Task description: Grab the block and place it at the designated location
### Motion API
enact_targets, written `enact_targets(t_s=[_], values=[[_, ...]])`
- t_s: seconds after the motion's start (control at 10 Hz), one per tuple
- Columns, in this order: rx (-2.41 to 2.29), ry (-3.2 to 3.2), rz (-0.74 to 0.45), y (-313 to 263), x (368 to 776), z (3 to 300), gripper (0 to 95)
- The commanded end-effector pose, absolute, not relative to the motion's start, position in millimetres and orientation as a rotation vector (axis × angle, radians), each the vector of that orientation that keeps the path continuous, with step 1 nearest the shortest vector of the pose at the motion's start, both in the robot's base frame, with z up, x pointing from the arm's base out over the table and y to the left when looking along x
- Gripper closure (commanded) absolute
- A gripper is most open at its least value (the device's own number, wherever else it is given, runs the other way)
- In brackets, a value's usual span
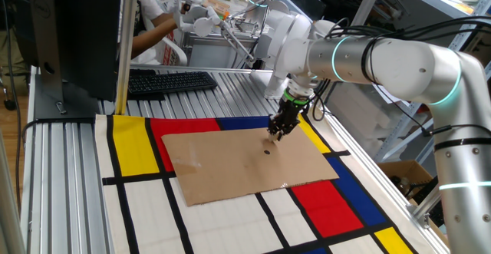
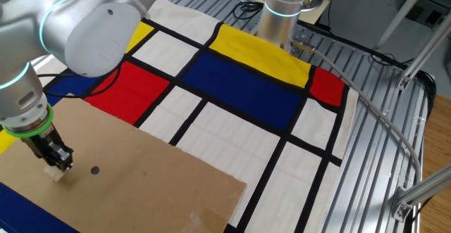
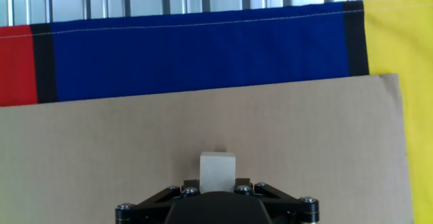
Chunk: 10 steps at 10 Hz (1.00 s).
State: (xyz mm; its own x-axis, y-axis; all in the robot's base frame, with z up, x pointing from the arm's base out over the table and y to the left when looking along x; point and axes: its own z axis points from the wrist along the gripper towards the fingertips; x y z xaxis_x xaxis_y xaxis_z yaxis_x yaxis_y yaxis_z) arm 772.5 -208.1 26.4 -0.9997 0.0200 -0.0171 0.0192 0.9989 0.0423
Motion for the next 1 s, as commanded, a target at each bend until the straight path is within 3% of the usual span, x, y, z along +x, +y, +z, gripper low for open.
enact_targets(t_s=[0.1, 1.0], values=[[0.038, 3.121, 0.056, -208.5, 772.3, 26.9, 95.0], [-0.088, 3.130, 0.043, -208.5, 772.3, 26.9, 95.0]])
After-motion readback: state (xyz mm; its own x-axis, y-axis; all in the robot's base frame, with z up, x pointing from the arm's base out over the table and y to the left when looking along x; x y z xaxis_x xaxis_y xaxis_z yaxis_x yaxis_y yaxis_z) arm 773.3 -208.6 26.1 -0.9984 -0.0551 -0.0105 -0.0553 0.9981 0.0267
